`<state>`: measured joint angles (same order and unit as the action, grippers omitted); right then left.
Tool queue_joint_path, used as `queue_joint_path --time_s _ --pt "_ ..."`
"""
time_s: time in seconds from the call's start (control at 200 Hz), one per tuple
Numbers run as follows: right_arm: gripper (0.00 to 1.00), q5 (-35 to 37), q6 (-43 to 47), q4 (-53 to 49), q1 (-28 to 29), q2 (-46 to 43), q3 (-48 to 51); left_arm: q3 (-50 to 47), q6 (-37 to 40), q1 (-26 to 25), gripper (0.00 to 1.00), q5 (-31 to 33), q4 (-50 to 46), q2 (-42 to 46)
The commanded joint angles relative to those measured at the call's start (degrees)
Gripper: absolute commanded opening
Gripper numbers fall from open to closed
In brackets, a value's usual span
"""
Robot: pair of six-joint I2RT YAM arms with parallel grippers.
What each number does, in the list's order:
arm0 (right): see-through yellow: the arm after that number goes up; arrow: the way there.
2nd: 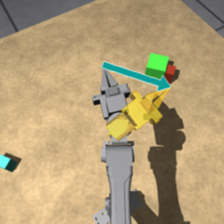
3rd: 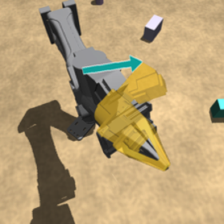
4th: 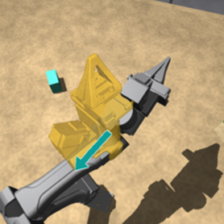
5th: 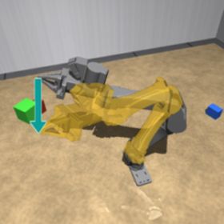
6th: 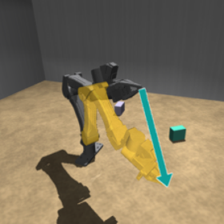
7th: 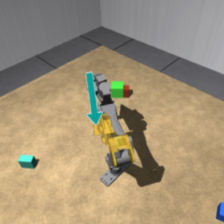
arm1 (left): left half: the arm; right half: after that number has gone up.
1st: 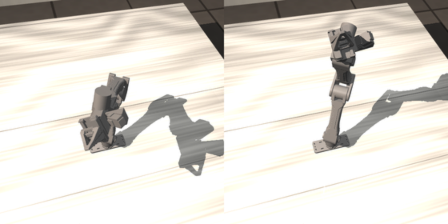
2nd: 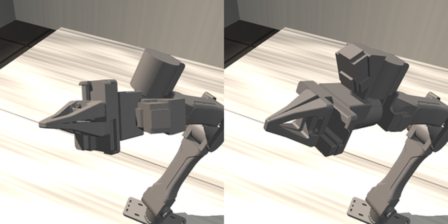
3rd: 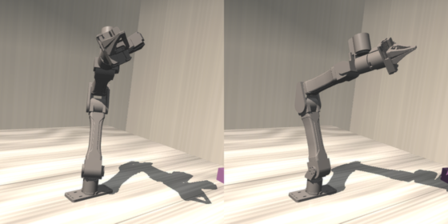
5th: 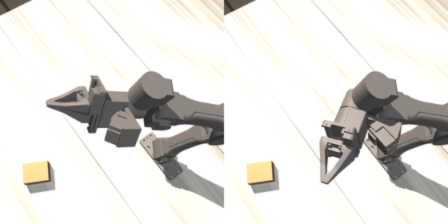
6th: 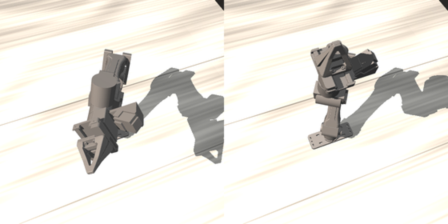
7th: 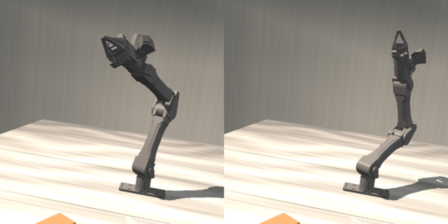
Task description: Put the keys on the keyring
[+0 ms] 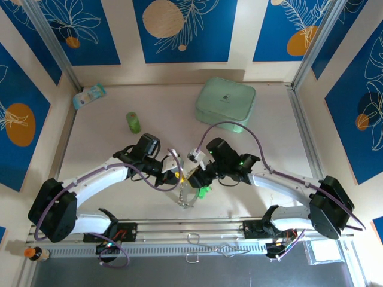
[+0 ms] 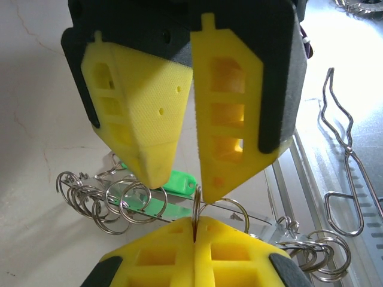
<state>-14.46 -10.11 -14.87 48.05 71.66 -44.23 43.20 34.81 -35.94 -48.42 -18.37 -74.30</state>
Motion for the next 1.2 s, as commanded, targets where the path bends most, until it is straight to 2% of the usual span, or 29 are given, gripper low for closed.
queue_joint_path --time_s 0.0,0.21,0.35,0.43,0.52,0.58,0.765,1.195 --pt "0.32 0.5 -0.08 2.11 0.84 0.99 0.62 -0.66 -0.18 0.09 0.0 -1.59 0.97 0.74" --pt "0.18 -1.07 0.0 3.62 1.69 2.25 0.11 -0.66 -0.27 0.1 0.0 -1.63 0.88 0.69" --pt "0.0 -1.78 0.73 3.56 1.78 1.7 0.26 -0.6 -0.61 0.13 0.0 -1.07 0.93 0.63" --pt "0.0 -1.79 2.55 1.86 1.78 0.82 -0.23 -0.4 -1.39 0.15 0.0 0.55 1.01 0.52" --pt "0.0 -1.17 6.99 -1.77 1.76 0.05 -1.21 -0.07 -1.5 0.09 0.15 1.07 0.32 0.56" --pt "0.0 -1.15 10.07 -3.95 1.78 -0.03 -1.98 0.04 -1.58 0.08 0.19 0.52 0.01 0.6" --pt "0.0 -2.35 16.45 -6.82 1.69 0.36 -4.12 0.09 -1.67 -0.18 0.22 -1.3 -0.35 0.33" --pt "0.0 -3.29 18.47 -7.65 2.32 1.29 -7.1 -0.05 -1.45 -0.35 0.29 -2.7 0.42 -0.32"
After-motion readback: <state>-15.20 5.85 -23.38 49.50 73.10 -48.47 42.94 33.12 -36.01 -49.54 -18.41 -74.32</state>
